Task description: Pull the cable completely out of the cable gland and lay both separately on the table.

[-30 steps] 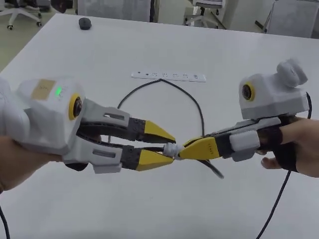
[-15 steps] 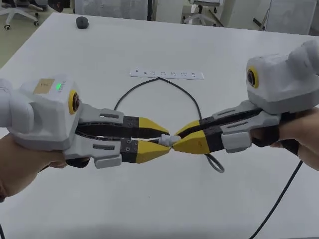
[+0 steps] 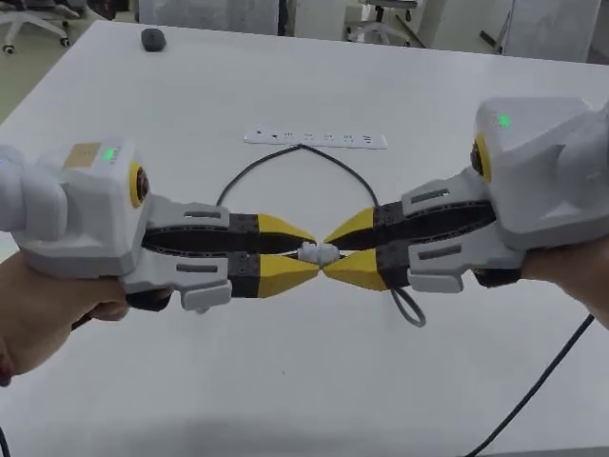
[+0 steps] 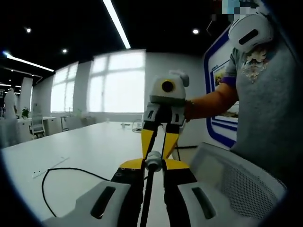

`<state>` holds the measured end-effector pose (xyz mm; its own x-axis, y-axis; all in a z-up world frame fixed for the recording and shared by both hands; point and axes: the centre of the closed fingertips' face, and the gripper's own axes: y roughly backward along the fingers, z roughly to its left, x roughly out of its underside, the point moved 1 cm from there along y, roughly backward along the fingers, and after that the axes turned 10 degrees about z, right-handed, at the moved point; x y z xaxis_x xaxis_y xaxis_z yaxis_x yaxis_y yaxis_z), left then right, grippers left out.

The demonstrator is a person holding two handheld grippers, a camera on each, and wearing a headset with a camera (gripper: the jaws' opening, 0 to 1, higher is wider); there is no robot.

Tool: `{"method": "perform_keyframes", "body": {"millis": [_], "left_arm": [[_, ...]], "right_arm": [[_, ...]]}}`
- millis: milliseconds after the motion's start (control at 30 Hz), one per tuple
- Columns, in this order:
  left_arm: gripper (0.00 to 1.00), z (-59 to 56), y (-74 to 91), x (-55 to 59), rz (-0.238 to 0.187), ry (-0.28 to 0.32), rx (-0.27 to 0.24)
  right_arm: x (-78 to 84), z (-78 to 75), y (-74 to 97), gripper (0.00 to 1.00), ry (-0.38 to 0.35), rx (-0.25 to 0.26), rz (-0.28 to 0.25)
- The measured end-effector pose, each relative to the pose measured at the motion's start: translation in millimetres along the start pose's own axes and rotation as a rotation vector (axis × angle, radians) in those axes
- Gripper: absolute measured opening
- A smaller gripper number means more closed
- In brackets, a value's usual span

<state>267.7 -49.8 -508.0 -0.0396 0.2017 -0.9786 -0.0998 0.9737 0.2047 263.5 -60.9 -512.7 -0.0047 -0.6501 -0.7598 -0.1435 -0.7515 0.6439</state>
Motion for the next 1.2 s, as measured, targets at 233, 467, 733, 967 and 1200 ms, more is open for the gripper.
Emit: {"method": "perform_keyframes", "body": {"millis": [233,467,733,967,1200], "left_arm": [[0.15,0.8,2.8,-2.6,0.024,-0.055,-0.02],[0.15,-5.6,2.4,-3.9,0.052,-0.132,-0.011],[0.15,-13.7,-0.1,-5.2,0.068,-0.178,0.01],[0.15,-18.6,-1.5,-6.0,0.078,-0.21,0.027],[0.15,-19.0,-1.8,-4.3,0.082,-0.213,0.036]], "right_arm": [[-3.8,-5.1,14.9,0.08,-0.202,-0.085,-0.097],[2.0,-11.4,18.9,0.21,-0.565,-0.28,-0.236],[3.7,-4.8,9.3,0.19,-0.715,-0.407,-0.302],[3.2,7.6,4.4,0.12,-0.792,-0.509,-0.3],[2.3,14.4,6.1,0.08,-0.695,-0.509,-0.282]]}}
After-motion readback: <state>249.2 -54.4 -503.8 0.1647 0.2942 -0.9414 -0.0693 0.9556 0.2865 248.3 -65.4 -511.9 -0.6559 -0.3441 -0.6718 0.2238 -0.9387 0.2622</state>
